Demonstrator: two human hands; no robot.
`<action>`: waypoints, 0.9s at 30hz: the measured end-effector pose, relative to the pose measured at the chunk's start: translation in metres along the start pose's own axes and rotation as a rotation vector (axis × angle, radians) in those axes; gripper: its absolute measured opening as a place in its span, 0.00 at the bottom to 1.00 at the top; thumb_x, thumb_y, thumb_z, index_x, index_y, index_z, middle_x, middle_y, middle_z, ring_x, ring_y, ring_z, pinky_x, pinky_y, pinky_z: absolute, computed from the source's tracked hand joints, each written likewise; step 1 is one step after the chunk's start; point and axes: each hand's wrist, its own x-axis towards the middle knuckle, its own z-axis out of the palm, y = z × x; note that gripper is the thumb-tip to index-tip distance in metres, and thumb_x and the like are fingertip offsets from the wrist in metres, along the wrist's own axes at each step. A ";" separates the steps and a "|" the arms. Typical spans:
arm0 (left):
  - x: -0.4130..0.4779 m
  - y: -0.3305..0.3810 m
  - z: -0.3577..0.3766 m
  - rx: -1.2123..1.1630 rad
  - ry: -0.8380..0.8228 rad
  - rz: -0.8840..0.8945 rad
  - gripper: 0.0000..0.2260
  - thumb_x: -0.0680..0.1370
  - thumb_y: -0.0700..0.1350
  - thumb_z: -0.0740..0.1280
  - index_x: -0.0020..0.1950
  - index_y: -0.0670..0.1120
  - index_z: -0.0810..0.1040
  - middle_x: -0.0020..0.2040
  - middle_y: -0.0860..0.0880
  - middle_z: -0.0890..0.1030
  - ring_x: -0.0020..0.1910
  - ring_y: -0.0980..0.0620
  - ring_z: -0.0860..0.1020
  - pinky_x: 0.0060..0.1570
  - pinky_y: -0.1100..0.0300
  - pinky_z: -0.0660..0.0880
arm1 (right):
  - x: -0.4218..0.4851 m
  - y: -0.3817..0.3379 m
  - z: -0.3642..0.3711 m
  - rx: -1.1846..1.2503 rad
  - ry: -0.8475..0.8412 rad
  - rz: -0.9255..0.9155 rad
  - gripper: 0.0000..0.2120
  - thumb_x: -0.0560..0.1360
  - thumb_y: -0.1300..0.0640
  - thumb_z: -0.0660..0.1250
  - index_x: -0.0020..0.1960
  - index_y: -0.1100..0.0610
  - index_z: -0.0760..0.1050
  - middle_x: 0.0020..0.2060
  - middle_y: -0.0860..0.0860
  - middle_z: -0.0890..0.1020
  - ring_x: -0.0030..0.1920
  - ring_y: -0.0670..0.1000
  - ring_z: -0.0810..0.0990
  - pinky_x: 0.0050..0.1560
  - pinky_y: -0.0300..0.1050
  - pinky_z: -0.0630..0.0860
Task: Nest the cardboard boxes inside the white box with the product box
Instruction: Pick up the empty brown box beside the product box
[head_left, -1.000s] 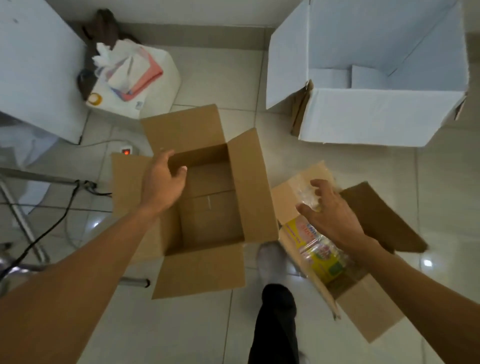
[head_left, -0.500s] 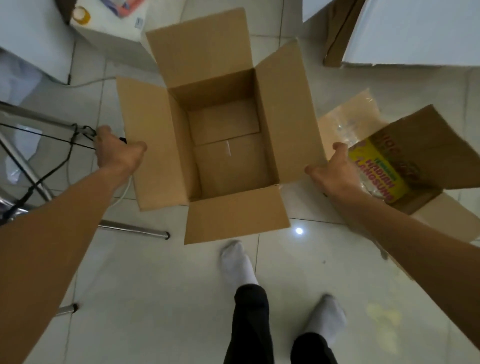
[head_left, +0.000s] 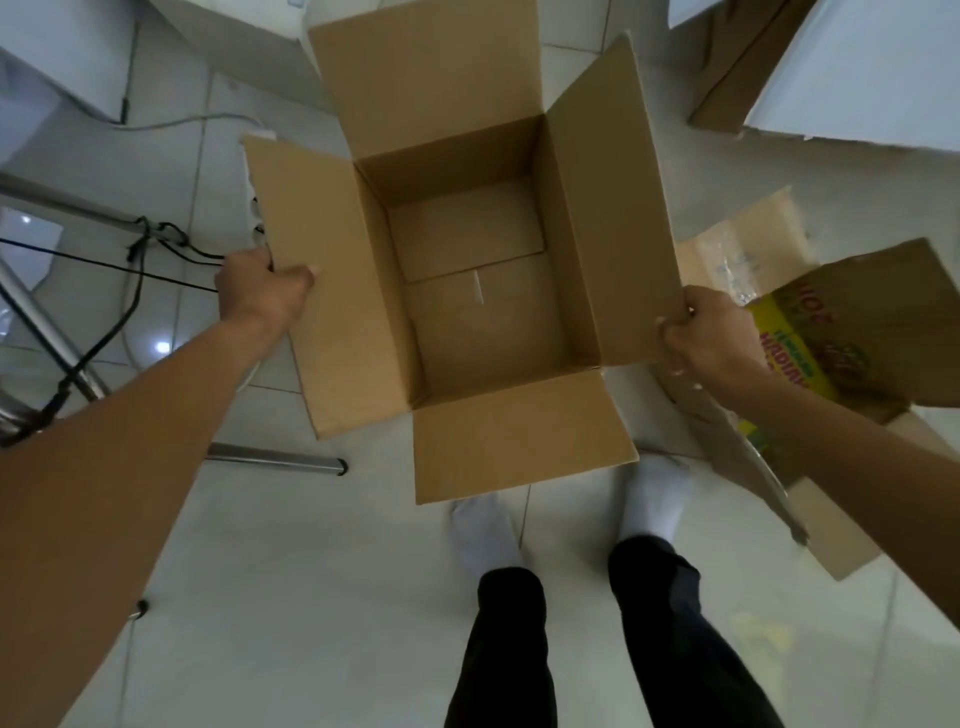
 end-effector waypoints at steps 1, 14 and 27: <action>-0.005 -0.001 0.000 -0.010 0.013 0.001 0.11 0.70 0.46 0.71 0.51 0.44 0.81 0.48 0.45 0.82 0.42 0.49 0.79 0.46 0.56 0.78 | 0.002 -0.005 -0.003 -0.029 -0.001 -0.028 0.10 0.74 0.58 0.61 0.53 0.60 0.76 0.45 0.65 0.82 0.45 0.65 0.82 0.48 0.62 0.80; -0.098 -0.011 0.033 -0.358 0.013 -0.329 0.04 0.71 0.41 0.68 0.36 0.48 0.77 0.36 0.47 0.81 0.30 0.50 0.81 0.21 0.59 0.75 | 0.063 -0.085 -0.039 -0.299 0.049 -0.303 0.12 0.76 0.60 0.61 0.57 0.56 0.78 0.49 0.59 0.83 0.43 0.61 0.81 0.48 0.52 0.79; -0.180 0.000 0.089 -0.646 -0.069 -0.627 0.11 0.78 0.42 0.63 0.38 0.37 0.75 0.21 0.44 0.78 0.18 0.49 0.77 0.16 0.63 0.71 | 0.096 -0.129 -0.046 -0.184 0.034 -0.474 0.23 0.74 0.66 0.63 0.68 0.58 0.69 0.60 0.59 0.77 0.55 0.58 0.78 0.53 0.50 0.78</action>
